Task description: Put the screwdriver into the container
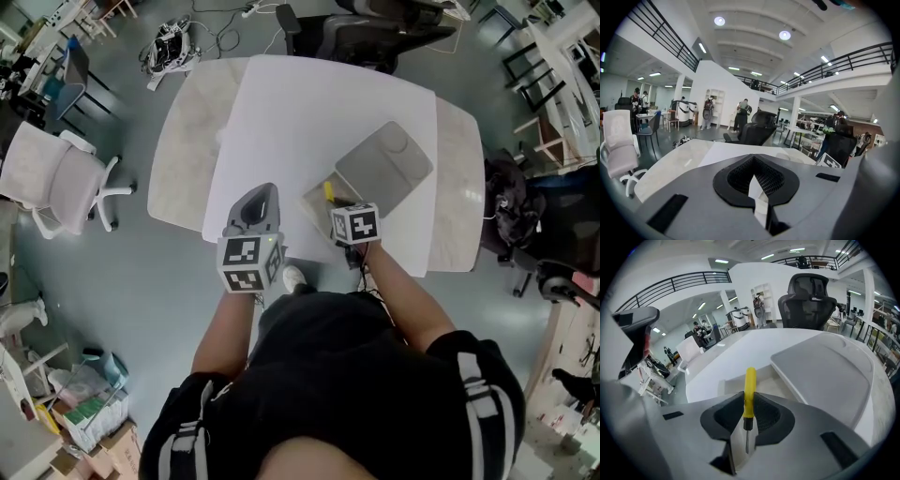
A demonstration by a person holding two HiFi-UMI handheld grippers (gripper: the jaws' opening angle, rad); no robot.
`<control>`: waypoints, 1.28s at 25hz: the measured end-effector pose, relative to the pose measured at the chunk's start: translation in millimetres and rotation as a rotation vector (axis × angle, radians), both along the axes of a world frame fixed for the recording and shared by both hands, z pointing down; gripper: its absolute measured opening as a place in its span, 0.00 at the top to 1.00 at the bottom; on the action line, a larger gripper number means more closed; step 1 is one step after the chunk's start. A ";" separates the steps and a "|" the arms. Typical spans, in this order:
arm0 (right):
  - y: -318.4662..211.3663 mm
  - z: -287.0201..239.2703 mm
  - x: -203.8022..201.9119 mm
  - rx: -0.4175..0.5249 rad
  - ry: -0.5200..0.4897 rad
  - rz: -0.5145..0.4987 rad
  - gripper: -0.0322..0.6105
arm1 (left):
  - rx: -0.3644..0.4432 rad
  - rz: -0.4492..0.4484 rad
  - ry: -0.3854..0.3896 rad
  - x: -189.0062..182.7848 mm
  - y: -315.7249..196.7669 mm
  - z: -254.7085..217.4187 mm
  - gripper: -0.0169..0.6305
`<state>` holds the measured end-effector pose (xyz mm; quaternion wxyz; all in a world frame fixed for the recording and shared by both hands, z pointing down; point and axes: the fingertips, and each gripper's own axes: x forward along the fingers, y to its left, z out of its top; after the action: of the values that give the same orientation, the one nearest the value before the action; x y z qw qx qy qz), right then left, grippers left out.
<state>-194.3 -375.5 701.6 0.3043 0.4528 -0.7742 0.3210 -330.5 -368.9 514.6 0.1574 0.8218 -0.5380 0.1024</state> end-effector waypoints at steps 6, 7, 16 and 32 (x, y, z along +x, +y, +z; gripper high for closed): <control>2.0 16.7 -17.0 -0.080 0.068 -0.061 0.85 | -0.015 -0.005 -0.004 -3.2 -0.2 4.7 0.96; 3.4 20.3 -19.0 -0.096 0.083 -0.074 0.85 | -0.015 -0.004 -0.004 -2.7 0.2 4.6 0.96; 5.7 36.6 -18.0 -0.125 0.176 -0.163 0.85 | -0.025 -0.009 -0.015 -5.3 5.1 8.0 0.96; 7.9 41.8 -33.8 -0.100 0.185 -0.295 0.76 | -0.011 -0.033 -0.042 -5.1 13.4 0.4 0.96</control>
<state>-228.0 -367.6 743.4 0.4400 0.3464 -0.7840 0.2679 -335.6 -355.5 515.0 0.1522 0.8096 -0.5540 0.1201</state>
